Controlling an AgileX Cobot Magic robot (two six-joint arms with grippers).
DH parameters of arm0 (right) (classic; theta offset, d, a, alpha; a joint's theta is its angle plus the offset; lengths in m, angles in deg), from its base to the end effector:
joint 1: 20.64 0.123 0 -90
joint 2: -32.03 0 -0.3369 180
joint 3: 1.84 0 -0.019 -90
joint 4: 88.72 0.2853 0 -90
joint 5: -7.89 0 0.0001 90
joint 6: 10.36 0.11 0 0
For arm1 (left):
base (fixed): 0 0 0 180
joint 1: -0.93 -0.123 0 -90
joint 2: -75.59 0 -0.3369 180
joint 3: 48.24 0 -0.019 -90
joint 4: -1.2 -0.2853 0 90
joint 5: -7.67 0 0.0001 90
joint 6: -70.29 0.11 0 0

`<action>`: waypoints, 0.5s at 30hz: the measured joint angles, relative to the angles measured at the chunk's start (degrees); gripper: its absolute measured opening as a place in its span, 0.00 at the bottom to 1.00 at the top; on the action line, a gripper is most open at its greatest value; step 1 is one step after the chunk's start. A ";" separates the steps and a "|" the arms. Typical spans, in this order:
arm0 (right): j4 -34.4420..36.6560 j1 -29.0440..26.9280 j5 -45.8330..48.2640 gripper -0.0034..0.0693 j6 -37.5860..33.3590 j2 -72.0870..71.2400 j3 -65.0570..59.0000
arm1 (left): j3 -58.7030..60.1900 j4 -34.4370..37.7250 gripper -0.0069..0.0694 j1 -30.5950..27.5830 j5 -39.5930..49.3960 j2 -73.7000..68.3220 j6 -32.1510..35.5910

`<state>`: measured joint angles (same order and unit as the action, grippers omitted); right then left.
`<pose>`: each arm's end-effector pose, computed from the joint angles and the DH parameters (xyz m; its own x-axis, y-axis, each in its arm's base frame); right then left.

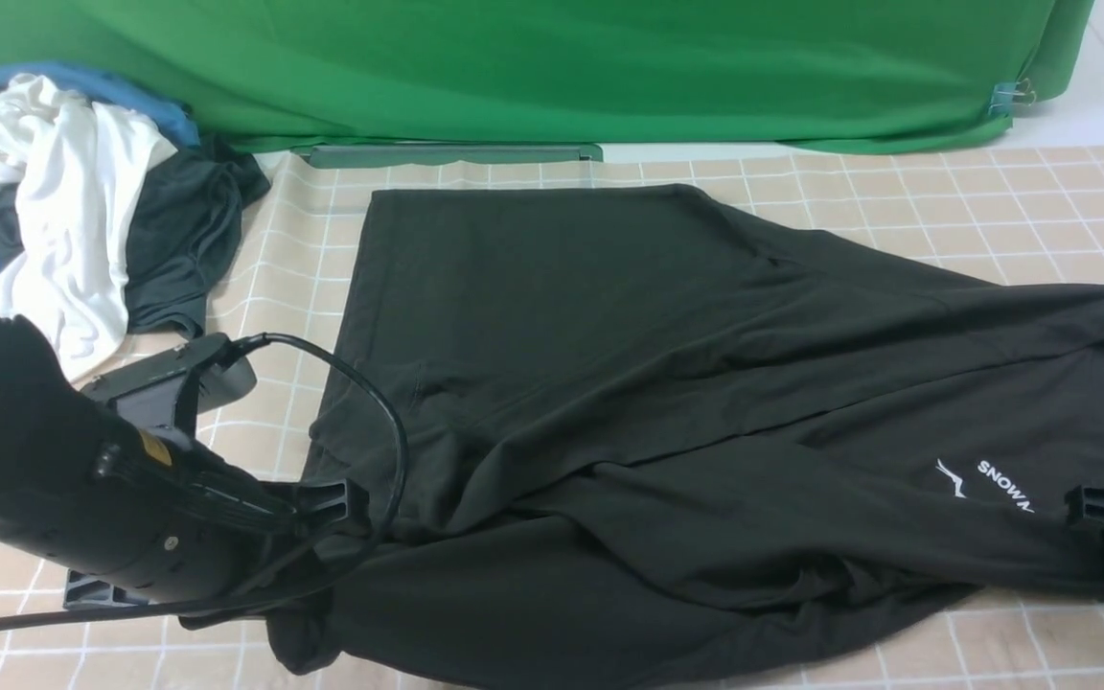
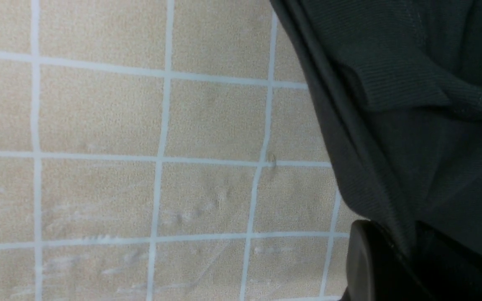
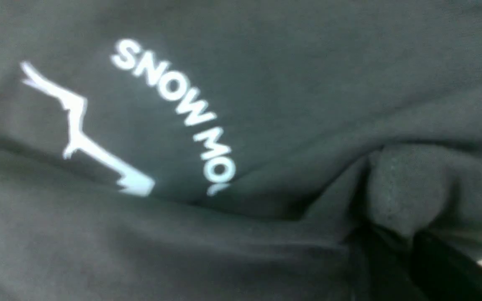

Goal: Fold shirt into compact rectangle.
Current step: 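Grasp the near edge of the shirt at its hem and shoulder corners, then fold the black garment in half by bringing its near edge over to the far edge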

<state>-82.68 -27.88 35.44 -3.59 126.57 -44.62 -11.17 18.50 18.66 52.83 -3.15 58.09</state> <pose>0.2614 -0.0278 0.1560 -0.9119 0.3274 -0.2475 0.3117 0.9448 0.1012 0.2183 -0.0942 0.2455 -0.9650 -0.1185 -0.2341 -0.0373 0.9451 -0.3245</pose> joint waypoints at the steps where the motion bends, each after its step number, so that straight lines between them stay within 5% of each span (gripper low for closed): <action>1: 0.04 0.00 0.19 0.13 -0.28 -0.06 0.00 | -0.26 -0.10 0.12 0.00 0.20 0.00 0.00; 15: -13.41 0.00 26.79 0.12 4.34 -14.65 2.42 | -4.74 -4.59 0.12 0.02 12.85 2.43 -0.05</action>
<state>-96.10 -27.88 62.24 0.75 111.92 -42.20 -15.91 13.91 18.68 65.68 -0.72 58.04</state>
